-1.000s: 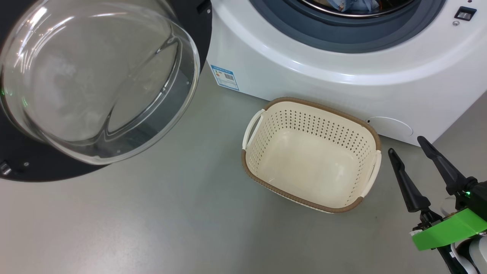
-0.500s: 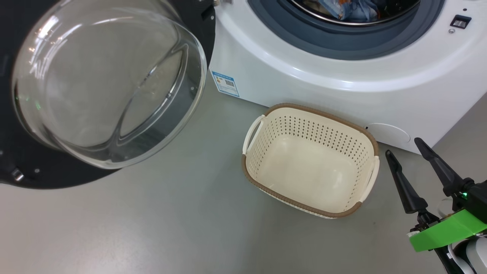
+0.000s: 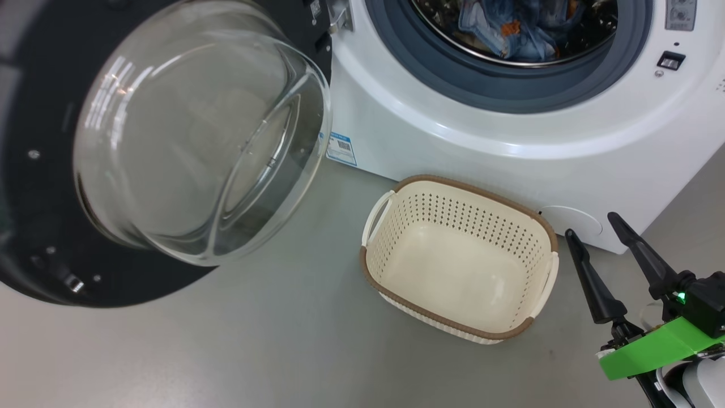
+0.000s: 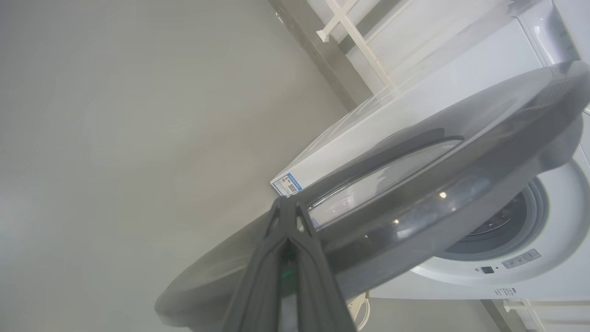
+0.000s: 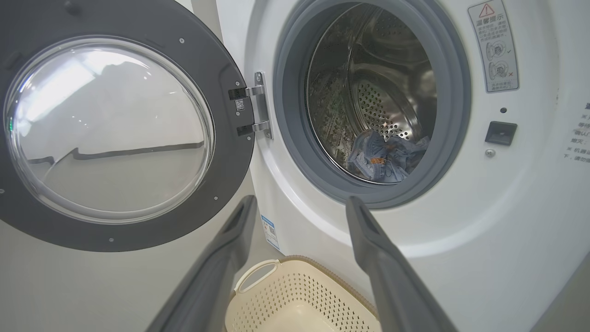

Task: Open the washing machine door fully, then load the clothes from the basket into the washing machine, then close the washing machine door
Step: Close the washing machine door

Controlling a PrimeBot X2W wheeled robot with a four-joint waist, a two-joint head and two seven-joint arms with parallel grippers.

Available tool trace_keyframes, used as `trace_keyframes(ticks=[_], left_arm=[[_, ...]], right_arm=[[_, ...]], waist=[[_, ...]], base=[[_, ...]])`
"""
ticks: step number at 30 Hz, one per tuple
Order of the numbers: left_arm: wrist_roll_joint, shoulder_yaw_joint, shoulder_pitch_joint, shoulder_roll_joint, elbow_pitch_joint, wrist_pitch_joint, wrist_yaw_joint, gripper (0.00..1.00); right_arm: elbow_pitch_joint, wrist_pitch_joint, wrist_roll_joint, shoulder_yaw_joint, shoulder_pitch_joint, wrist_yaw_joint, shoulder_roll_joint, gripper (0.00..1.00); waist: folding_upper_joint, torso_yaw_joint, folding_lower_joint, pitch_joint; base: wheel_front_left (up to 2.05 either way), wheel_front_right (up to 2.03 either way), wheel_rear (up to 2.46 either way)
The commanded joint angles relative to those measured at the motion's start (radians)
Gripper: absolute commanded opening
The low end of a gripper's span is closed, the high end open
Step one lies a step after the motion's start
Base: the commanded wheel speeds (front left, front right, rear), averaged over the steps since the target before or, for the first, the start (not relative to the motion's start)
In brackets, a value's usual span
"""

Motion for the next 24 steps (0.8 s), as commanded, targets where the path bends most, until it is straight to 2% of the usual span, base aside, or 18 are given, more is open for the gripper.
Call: trace_keyframes(ticks=[1,17,24], left_arm=[[-0.019,-0.012,0.018,0.014,-0.06,0.036,-0.008,0.0],[-0.112,-0.06,0.128,0.034,-0.309,0.139,-0.008,0.0],[-0.162,-0.075,0.15,0.025,-0.458,0.191,-0.008,0.0]], right_arm=[[-0.019,-0.005,0.004,0.015,0.009,0.005,-0.009,1.0],[-0.013,-0.005,0.002,0.0,0.039,0.005,0.018,1.0],[-0.016,-0.005,-0.002,-0.019,0.054,0.005,0.028,1.0]], waist=[[0.0,0.0,0.0001,-0.015],[0.0,-0.007,0.0001,-0.074],[0.0,-0.025,0.0001,-0.092]], base=[[0.0,0.0,0.0],[0.0,0.0,0.0],[0.0,0.0,0.0]])
